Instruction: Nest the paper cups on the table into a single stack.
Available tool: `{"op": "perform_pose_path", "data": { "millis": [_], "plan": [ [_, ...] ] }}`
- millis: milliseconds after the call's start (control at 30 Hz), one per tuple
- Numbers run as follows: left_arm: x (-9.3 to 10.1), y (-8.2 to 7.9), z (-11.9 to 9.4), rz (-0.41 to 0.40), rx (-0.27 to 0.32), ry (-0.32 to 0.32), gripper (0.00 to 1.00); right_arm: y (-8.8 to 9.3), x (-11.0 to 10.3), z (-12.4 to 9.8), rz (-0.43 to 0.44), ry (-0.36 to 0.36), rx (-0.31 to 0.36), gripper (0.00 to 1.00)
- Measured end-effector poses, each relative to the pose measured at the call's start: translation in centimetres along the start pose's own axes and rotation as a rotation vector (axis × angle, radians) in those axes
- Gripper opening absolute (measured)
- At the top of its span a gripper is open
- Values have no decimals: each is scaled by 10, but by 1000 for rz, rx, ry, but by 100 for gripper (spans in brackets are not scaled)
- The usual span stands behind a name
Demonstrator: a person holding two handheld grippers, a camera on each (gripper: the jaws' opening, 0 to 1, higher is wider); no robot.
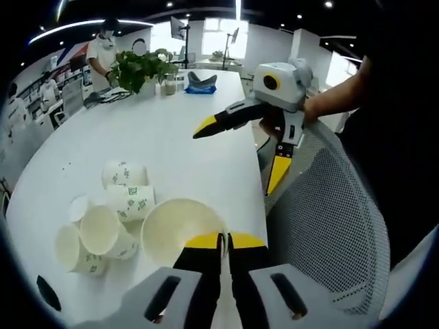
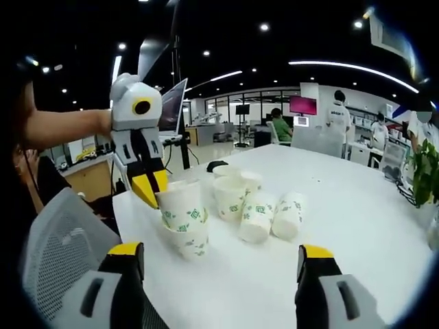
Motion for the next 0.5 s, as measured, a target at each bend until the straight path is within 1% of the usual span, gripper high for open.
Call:
{"op": "perform_pose_path", "data": {
  "millis": [167,267,500],
  "plan": [
    [1,-1,5,-3,-3,22,1,2,1,1,0,-4,-8,92],
    [3,0,10,-1,-18,43,2,4,1,1,1,-7,-16,91],
    [2,4,17,-3,-33,67,2,5,1,2,-2,-4,-28,91]
  ]
}}
Point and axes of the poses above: the point that each gripper's makers call its tool centre point, and the gripper's own axes: z roughly forward along the fingers, x roughly to its right, y roughly out of its underside, the point moved 6 cm from there along -z, roughly backward along the fingers, and after that the axes turned 2 degrees about y, right-handed, at the moved point
